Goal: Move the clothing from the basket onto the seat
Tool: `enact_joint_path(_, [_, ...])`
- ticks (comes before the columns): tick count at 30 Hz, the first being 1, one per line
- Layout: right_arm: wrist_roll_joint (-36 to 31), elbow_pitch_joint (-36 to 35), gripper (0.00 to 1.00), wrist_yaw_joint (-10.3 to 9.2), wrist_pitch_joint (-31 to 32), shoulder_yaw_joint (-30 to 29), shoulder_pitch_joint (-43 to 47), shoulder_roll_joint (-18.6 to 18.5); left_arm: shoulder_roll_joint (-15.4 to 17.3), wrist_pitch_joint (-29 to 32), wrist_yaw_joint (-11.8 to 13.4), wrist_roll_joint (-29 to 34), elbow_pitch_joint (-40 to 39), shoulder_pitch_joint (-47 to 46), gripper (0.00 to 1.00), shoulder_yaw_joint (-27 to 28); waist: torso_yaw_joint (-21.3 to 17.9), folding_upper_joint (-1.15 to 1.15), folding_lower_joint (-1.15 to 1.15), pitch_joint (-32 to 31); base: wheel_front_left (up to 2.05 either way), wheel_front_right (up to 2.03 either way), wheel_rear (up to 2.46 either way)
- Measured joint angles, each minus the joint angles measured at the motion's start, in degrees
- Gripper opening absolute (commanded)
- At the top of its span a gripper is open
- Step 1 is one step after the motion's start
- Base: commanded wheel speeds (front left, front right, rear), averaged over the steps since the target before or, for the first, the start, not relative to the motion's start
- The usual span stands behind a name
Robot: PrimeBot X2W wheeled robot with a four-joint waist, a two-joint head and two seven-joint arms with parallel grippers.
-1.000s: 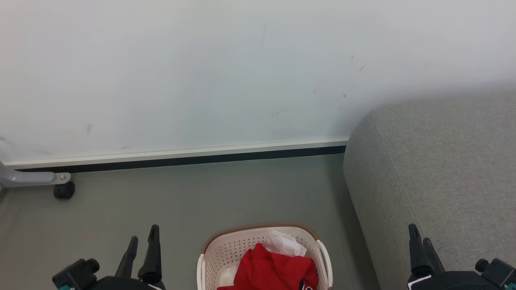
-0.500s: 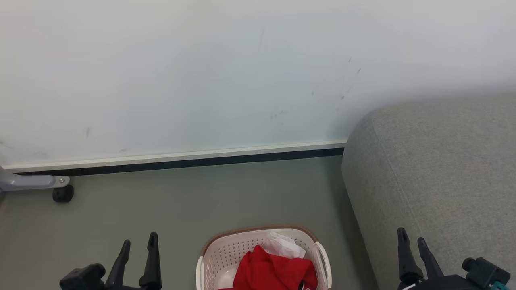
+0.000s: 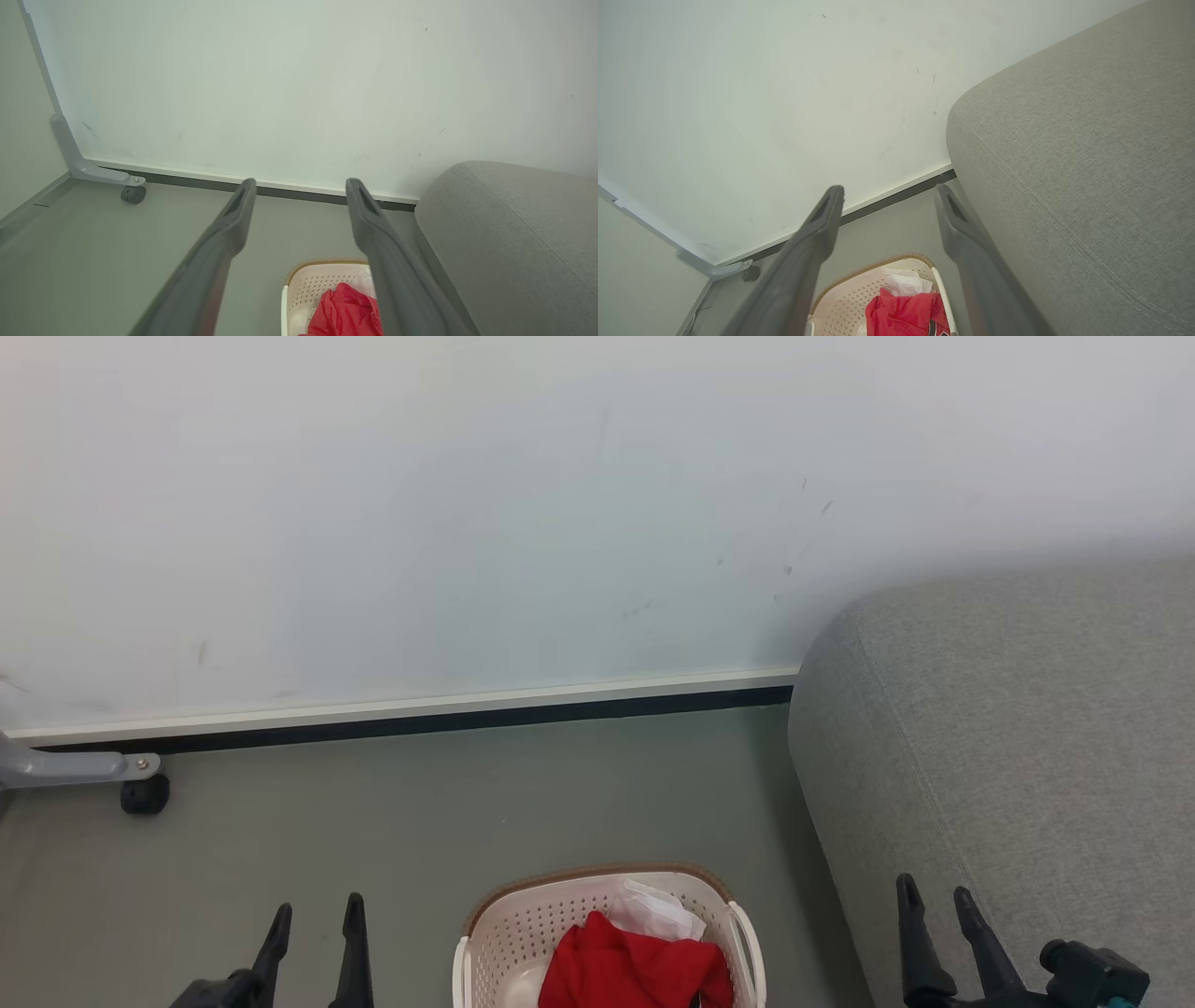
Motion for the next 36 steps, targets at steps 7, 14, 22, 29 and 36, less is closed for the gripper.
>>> enact_joint_path(7, [-4.3,-0.6,1.0,-0.77,-1.4,1.4,0.2,-0.5,0.1,-1.3,1.0,4.7,-0.2,1.1,1.0,0.1,-0.2,0.0,0.0,-0.4,0.0,0.0,0.0])
enact_joint_path(14, [-8.7,-1.1,1.0,-1.48,-2.7,2.7,0.8,-1.0,0.2,-2.6,1.9,9.3,-0.7,2.4,1.0,0.0,-0.4,0.0,0.0,-0.7,0.0,0.0,0.0])
enact_joint_path(22, [-13.9,-1.8,1.0,-2.21,-4.2,4.4,1.4,-1.5,0.2,-4.1,2.8,14.6,-0.9,3.5,1.0,-0.1,-0.6,0.0,0.0,-1.0,0.0,0.0,0.0])
enact_joint_path(29, [-14.5,-1.9,1.0,-2.45,-4.4,4.6,1.4,-1.7,0.2,-4.3,3.0,15.2,-0.6,3.6,1.0,0.1,-0.7,0.0,0.0,-0.9,0.0,0.0,0.0])
enact_joint_path(36, [-14.5,-1.9,1.0,-2.45,-4.4,4.4,1.4,-1.7,0.1,-4.3,2.9,15.1,-0.3,3.6,1.0,0.2,-0.8,0.0,0.0,-0.9,0.0,0.0,0.0])
